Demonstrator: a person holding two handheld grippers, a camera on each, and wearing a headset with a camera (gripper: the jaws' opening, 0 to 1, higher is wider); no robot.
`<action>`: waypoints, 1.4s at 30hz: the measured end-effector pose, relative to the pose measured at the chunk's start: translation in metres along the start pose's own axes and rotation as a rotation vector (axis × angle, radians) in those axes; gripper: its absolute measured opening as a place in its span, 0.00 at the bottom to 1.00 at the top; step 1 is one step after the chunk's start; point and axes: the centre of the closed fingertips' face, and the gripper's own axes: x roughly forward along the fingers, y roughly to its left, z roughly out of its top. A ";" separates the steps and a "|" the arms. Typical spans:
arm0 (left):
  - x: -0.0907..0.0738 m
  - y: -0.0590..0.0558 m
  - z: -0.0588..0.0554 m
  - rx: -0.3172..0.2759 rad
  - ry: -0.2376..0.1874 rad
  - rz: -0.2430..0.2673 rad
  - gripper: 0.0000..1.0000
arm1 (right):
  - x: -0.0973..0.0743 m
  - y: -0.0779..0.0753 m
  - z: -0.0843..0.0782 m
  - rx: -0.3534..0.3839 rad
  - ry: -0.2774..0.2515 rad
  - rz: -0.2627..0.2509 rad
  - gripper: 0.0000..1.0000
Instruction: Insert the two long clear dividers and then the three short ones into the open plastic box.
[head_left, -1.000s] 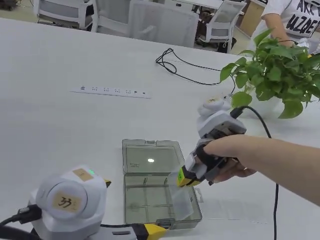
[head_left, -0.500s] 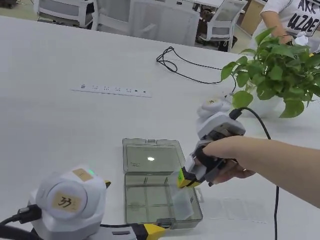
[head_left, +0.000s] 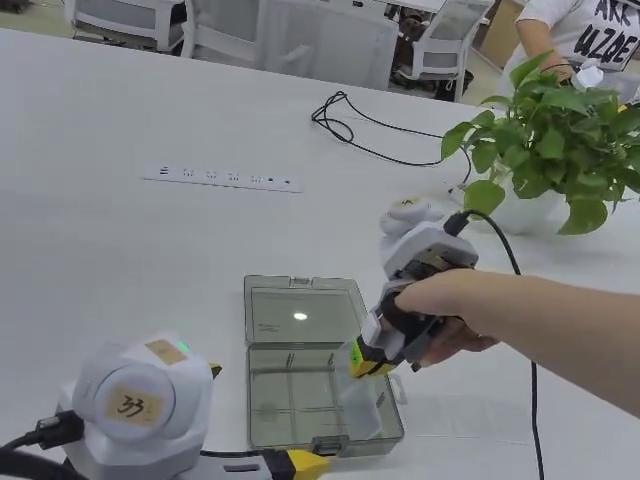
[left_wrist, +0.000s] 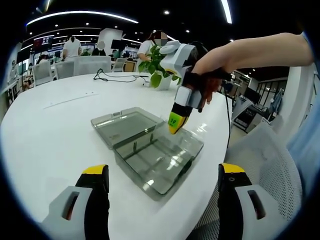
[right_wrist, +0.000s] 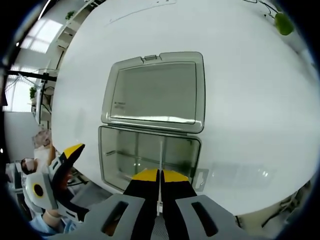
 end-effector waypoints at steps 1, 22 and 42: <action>0.000 0.000 0.000 0.000 0.001 -0.002 0.92 | 0.000 0.000 0.000 0.000 0.003 -0.006 0.02; 0.002 -0.003 -0.004 -0.003 0.008 -0.010 0.91 | -0.006 0.000 0.003 -0.016 0.029 -0.021 0.02; 0.002 -0.002 -0.008 -0.008 0.014 -0.010 0.90 | -0.003 0.003 -0.001 0.005 0.026 -0.024 0.02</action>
